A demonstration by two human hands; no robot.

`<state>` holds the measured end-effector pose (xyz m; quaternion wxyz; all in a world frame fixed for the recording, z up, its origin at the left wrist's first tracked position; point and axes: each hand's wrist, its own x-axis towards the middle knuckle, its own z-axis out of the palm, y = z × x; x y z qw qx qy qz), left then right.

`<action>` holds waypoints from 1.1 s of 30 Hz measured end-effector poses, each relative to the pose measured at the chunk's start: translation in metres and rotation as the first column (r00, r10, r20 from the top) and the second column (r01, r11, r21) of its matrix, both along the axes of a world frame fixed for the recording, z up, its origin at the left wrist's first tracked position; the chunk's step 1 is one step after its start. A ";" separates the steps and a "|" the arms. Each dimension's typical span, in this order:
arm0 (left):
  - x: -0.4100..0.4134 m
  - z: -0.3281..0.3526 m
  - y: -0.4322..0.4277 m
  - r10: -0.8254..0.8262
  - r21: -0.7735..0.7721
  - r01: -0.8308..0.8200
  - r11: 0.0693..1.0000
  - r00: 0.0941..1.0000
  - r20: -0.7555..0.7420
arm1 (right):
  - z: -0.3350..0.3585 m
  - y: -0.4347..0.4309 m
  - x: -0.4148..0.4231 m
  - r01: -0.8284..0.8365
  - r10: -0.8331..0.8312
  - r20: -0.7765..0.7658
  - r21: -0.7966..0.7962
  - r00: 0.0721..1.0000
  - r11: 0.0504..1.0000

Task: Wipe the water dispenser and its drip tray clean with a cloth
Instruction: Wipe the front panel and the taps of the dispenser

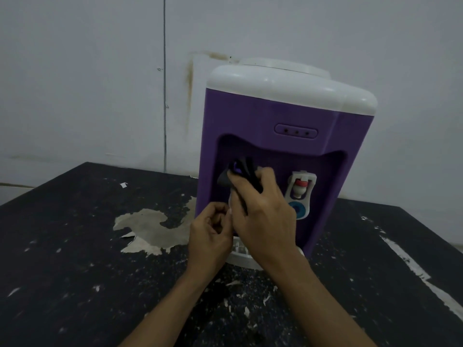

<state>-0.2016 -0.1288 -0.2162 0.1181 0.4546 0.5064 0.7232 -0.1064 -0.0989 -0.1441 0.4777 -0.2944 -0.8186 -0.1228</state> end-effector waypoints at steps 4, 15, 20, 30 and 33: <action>0.001 0.002 -0.001 0.020 0.013 -0.020 1.000 0.999 -0.027 | 0.002 0.004 0.002 -0.012 0.010 -0.053 -0.026 0.999 1.000; -0.001 -0.003 0.005 0.047 0.006 -0.047 0.999 0.997 -0.057 | 0.009 0.010 -0.003 -0.089 -0.143 -0.439 -0.467 0.887 0.880; -0.001 -0.002 0.003 0.038 0.023 -0.037 0.999 0.998 -0.045 | 0.013 -0.004 -0.004 0.006 -0.026 -0.164 -0.120 0.986 0.993; -0.002 -0.003 0.004 0.054 -0.005 -0.054 0.999 0.997 -0.058 | 0.008 0.011 0.001 -0.014 -0.146 -0.374 -0.394 0.916 0.919; -0.002 -0.004 0.003 0.023 -0.003 -0.023 1.000 0.999 -0.040 | -0.006 0.004 0.001 -0.058 -0.065 -0.431 -0.266 0.900 0.962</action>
